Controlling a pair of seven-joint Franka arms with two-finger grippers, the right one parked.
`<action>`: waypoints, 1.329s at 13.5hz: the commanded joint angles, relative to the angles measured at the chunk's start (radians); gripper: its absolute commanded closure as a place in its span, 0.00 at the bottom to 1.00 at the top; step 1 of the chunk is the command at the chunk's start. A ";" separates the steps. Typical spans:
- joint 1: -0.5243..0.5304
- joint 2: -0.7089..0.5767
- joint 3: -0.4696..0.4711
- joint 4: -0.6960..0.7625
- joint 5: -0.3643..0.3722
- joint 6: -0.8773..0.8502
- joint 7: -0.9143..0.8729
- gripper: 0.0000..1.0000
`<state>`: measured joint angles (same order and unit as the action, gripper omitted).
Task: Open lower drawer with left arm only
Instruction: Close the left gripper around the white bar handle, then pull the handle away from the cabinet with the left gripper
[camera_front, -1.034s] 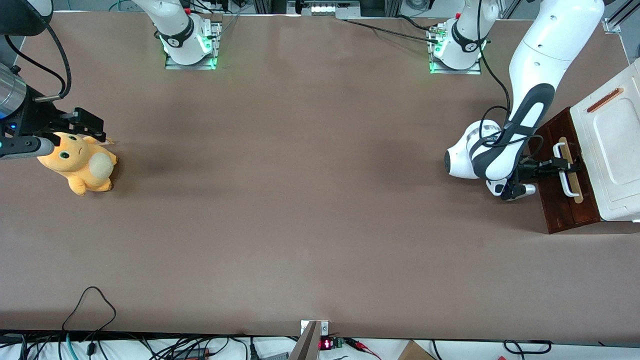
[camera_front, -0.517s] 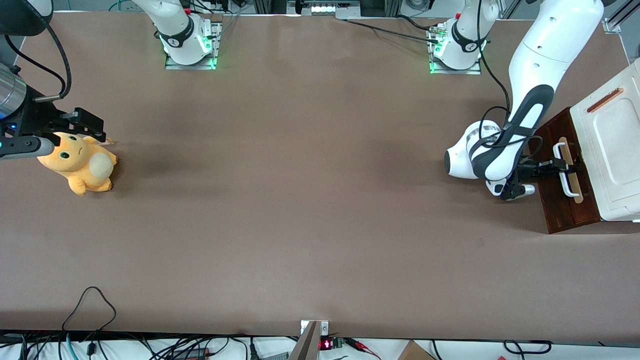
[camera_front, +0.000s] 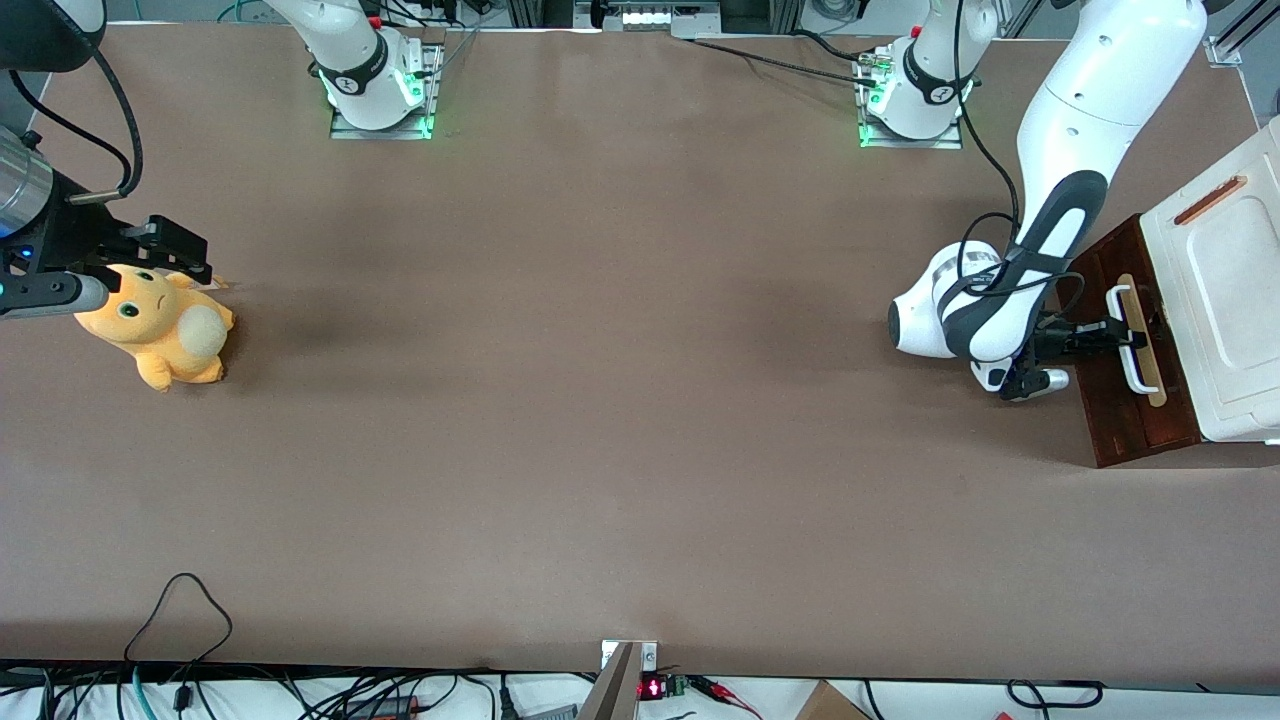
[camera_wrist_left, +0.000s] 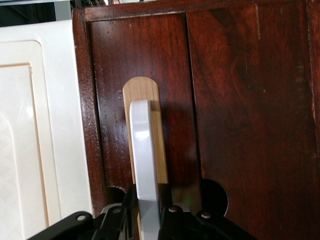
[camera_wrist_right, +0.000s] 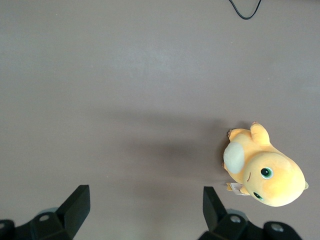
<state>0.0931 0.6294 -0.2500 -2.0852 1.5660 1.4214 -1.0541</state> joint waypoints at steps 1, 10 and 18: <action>0.004 0.004 0.008 0.002 0.025 -0.001 -0.010 0.76; -0.009 0.003 0.003 0.007 0.025 -0.001 -0.007 1.00; -0.067 0.003 -0.083 0.040 0.011 -0.001 0.006 1.00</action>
<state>0.0718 0.6317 -0.2972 -2.0851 1.5510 1.4108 -1.0865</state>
